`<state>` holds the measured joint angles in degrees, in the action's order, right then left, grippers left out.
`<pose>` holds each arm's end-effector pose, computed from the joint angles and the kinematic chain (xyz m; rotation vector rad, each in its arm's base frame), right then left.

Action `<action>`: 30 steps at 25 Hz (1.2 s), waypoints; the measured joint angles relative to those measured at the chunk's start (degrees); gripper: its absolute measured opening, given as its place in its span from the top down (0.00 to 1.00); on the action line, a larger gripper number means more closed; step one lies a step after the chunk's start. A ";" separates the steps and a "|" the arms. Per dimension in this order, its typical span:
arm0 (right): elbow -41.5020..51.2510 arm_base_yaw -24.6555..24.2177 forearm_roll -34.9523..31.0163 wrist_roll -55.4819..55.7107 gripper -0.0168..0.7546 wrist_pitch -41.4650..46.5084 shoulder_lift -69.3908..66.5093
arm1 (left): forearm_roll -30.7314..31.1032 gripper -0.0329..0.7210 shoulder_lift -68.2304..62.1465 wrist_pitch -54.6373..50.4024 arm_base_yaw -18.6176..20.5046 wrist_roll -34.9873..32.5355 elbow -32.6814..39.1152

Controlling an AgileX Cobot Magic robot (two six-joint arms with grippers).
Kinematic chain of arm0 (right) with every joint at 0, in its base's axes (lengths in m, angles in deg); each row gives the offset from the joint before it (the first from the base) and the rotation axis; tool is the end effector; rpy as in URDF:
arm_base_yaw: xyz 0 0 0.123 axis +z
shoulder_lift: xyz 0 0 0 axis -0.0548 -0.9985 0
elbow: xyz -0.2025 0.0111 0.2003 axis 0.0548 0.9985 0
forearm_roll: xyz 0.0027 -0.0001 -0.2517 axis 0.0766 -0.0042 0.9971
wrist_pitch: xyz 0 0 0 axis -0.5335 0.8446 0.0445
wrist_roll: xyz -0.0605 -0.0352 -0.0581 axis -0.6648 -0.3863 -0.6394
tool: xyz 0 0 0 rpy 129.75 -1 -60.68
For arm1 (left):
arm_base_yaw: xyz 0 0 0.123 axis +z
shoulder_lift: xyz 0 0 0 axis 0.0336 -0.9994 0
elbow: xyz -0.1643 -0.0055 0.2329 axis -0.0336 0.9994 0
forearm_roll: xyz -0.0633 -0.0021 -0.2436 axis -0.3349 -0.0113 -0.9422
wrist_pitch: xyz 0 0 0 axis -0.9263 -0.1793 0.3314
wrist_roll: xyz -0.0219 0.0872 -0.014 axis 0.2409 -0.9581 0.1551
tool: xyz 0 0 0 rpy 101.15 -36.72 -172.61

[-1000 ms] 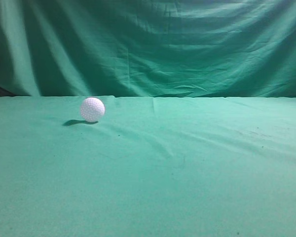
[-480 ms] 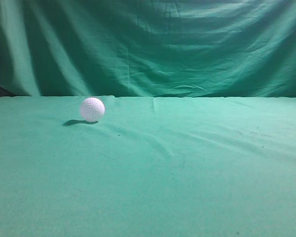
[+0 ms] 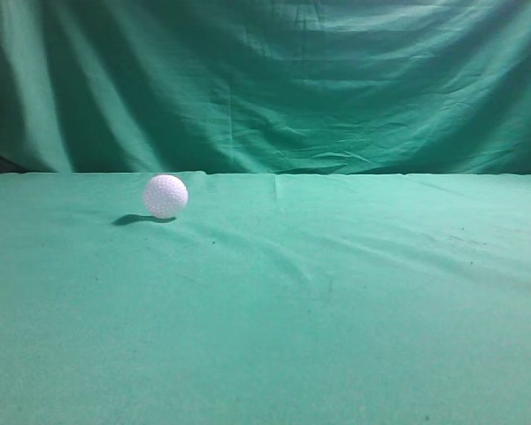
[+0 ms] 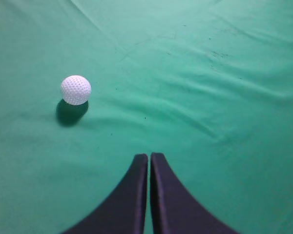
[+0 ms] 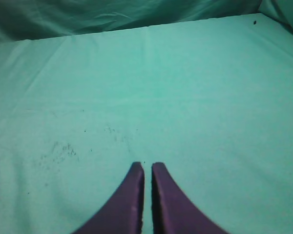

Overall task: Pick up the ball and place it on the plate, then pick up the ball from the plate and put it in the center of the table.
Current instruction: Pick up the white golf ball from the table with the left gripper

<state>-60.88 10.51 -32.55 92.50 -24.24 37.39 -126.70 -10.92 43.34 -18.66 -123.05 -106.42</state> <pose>0.0520 0.0049 0.1690 -0.0358 1.8947 0.1213 0.1767 -0.0910 0.2898 0.7456 2.1180 -0.5178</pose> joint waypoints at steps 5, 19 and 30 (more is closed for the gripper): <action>0.00 0.00 0.00 0.00 0.91 0.00 0.00 | 5.13 0.96 -13.15 2.79 -6.37 1.59 -7.21; 0.00 0.00 0.00 0.00 0.91 0.00 0.00 | 29.33 0.89 -42.70 -9.53 -9.17 27.60 -34.06; 0.00 0.00 0.00 0.00 0.91 0.00 0.00 | 34.09 0.10 -49.71 -7.23 -9.17 36.28 -37.37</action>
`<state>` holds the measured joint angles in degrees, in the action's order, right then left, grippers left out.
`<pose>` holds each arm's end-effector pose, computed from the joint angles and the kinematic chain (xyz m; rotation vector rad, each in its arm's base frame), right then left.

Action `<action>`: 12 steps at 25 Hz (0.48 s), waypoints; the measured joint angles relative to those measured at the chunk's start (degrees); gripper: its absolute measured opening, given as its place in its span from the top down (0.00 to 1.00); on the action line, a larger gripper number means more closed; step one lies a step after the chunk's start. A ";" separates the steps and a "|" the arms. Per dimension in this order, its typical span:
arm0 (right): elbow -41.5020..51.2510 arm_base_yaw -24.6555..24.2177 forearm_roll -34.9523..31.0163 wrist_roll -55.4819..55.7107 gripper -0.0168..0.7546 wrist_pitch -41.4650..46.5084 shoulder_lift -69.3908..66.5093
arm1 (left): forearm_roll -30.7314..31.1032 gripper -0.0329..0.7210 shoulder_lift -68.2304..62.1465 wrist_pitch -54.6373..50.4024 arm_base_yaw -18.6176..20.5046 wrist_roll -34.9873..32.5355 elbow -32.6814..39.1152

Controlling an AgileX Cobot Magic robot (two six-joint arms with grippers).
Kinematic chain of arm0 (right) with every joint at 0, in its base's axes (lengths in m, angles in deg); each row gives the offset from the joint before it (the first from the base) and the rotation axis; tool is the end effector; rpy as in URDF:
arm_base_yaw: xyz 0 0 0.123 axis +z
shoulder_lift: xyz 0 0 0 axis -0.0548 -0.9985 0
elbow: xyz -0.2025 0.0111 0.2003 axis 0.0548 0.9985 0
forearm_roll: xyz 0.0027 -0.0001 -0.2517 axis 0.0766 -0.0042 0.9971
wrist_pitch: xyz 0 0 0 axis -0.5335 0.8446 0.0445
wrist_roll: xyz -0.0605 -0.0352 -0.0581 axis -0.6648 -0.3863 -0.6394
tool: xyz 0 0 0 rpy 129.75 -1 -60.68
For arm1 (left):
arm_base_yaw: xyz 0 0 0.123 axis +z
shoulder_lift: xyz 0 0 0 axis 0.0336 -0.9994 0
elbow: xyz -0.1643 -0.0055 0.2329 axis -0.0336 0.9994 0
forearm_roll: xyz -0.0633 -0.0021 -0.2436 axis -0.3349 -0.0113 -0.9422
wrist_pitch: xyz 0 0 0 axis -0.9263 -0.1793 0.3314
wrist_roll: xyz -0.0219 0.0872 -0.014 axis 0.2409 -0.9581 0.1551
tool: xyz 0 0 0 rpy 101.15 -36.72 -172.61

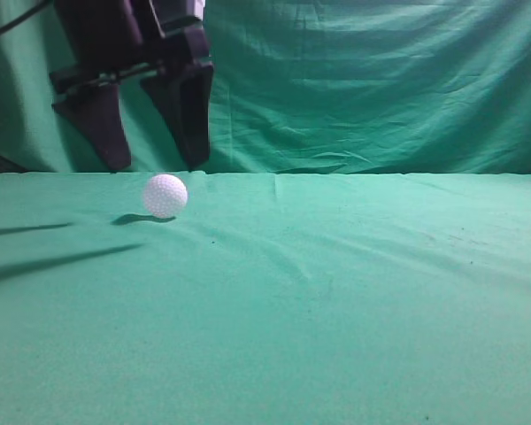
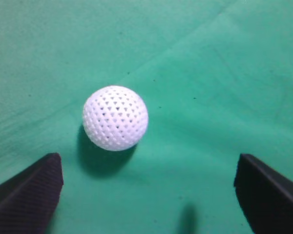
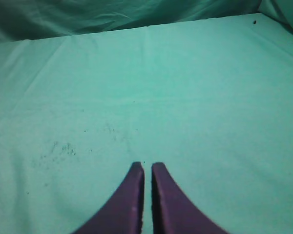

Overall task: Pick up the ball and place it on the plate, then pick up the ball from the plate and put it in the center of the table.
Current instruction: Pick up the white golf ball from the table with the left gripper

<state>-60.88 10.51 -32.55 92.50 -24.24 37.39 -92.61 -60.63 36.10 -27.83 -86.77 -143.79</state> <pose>0.0520 0.0049 0.1690 -0.0358 1.8947 0.1213 0.3470 -0.1814 0.2053 0.7936 2.6447 -0.2698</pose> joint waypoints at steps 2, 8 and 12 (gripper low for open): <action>0.00 0.00 0.00 0.00 0.91 0.00 0.00 | 2.34 0.10 -1.56 0.00 0.00 1.44 -1.13; 0.00 0.00 0.00 0.00 0.91 0.00 0.00 | 4.88 0.17 -5.98 0.63 0.00 2.22 -5.42; 0.00 0.00 0.00 0.00 0.91 0.00 0.00 | 5.35 0.17 -8.56 1.13 0.00 2.22 -7.82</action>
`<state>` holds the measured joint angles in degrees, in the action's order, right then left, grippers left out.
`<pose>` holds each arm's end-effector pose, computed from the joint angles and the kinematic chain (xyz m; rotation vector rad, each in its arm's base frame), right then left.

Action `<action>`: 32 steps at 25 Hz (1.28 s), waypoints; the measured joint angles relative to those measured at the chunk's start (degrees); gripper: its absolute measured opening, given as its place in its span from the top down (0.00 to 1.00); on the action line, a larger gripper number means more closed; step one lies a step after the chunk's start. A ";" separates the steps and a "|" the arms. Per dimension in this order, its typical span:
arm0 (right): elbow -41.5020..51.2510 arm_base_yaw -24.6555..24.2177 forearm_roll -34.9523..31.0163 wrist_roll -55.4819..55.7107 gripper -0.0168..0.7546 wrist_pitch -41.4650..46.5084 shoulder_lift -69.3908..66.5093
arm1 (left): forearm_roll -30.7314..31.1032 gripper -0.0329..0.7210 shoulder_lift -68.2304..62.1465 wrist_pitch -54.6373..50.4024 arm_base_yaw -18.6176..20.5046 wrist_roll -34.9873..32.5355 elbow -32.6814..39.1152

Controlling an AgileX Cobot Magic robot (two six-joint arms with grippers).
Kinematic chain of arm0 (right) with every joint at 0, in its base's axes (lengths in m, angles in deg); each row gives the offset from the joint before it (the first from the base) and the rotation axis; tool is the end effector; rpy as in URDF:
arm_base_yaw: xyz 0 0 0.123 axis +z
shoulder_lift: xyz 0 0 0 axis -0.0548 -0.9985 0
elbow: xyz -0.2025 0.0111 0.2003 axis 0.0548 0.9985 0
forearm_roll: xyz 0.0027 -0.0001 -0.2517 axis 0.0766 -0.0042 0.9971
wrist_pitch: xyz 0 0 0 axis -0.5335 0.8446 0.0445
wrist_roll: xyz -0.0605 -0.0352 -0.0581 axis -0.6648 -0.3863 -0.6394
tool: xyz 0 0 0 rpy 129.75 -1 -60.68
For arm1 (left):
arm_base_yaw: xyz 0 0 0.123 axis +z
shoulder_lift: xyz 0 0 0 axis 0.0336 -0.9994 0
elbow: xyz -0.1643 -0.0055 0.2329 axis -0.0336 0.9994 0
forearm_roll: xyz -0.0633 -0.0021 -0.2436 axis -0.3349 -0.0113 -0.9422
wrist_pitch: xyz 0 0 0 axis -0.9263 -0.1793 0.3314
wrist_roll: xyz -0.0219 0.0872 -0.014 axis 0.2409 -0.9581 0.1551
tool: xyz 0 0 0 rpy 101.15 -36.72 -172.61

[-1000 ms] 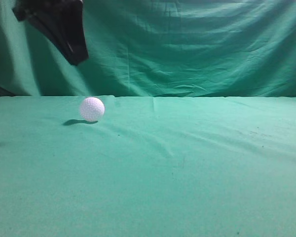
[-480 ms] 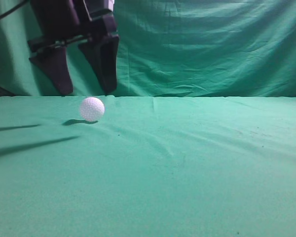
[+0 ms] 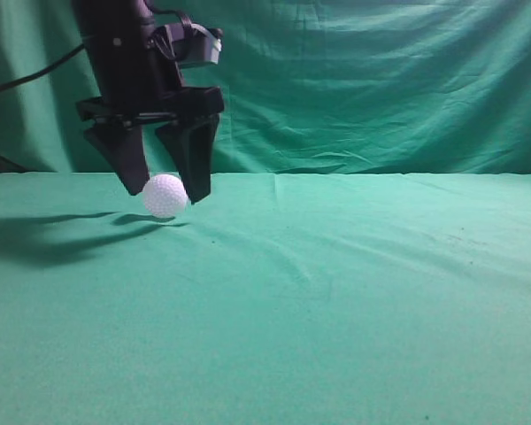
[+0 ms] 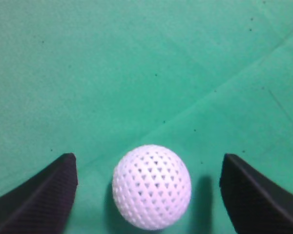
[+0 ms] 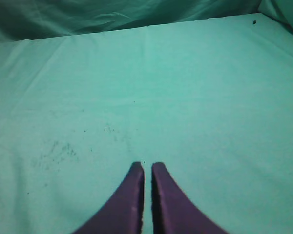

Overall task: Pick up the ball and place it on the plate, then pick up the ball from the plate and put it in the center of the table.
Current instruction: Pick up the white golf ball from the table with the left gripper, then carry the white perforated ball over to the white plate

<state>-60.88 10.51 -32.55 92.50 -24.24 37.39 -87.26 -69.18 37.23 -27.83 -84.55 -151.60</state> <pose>0.0520 0.0049 0.1690 -0.0358 1.8947 0.1213 0.3818 -0.1920 0.1807 0.8157 2.6320 -0.1755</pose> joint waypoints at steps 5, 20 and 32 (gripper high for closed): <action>0.00 0.00 0.00 0.00 0.91 0.00 0.00 | 0.75 0.35 -1.38 0.00 0.00 0.00 -0.43; 0.00 0.00 0.00 0.00 0.91 0.00 0.00 | 3.49 0.56 0.99 -14.83 0.00 4.71 -7.96; 0.00 0.00 0.00 0.00 0.91 0.00 0.00 | 9.95 0.56 11.63 -18.31 9.41 9.00 -2.45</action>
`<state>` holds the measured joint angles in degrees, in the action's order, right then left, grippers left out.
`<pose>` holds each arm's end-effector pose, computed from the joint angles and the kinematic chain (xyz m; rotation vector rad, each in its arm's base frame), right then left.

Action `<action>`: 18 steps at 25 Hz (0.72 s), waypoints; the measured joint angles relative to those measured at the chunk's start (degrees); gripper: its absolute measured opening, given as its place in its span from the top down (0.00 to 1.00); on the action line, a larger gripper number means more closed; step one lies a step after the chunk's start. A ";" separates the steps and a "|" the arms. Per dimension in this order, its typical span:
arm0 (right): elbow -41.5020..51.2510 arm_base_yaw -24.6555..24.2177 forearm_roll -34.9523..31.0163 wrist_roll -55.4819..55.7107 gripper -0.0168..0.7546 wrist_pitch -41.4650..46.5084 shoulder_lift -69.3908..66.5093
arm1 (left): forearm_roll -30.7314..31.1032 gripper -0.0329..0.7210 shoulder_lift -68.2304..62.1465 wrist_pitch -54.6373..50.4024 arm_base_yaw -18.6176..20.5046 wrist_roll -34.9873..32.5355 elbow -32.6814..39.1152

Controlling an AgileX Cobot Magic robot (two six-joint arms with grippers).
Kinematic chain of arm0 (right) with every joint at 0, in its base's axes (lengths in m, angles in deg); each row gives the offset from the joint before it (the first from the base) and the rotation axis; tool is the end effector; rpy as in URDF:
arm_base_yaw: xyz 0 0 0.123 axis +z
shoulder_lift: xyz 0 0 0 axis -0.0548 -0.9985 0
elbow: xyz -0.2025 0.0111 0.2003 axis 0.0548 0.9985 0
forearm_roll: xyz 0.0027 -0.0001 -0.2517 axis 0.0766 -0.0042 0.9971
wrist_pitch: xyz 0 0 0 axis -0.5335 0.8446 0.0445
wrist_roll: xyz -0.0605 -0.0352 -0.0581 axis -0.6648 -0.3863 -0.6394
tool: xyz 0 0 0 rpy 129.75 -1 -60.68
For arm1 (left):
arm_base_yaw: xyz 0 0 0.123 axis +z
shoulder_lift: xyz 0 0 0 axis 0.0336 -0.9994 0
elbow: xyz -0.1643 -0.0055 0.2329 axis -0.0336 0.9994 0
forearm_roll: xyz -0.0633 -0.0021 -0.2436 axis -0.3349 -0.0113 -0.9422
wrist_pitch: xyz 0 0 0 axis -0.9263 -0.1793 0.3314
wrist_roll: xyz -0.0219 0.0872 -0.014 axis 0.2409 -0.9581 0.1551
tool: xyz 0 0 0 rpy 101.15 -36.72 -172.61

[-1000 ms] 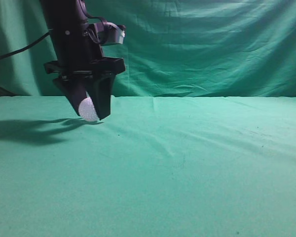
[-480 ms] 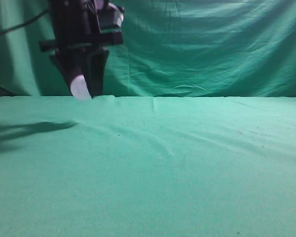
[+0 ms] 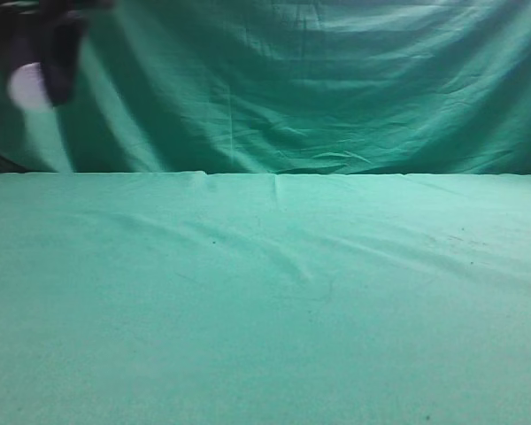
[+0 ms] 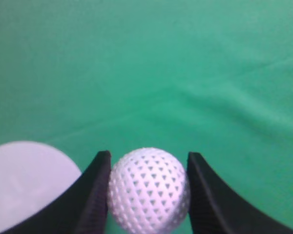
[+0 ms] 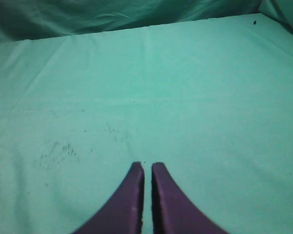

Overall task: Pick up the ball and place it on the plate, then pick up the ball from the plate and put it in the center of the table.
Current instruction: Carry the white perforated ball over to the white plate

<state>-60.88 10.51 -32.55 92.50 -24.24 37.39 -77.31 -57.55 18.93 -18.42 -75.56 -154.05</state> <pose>0.0520 0.0049 0.1690 -0.0358 1.8947 0.1213 0.3718 -0.1042 0.2651 0.5204 2.7674 0.0432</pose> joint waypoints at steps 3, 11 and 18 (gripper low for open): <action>0.00 0.00 0.00 0.00 0.91 0.00 0.00 | -0.22 0.56 3.01 1.48 4.51 0.09 7.55; 0.00 0.00 0.00 0.00 0.91 0.00 0.00 | -1.57 0.56 12.41 11.04 16.36 0.22 22.25; 0.00 0.00 0.00 0.00 0.91 0.00 0.00 | -1.67 0.56 12.39 14.15 26.29 1.05 23.79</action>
<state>-60.88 10.51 -32.55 92.50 -24.24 37.39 -78.98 -45.16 33.08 7.87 -74.51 -130.26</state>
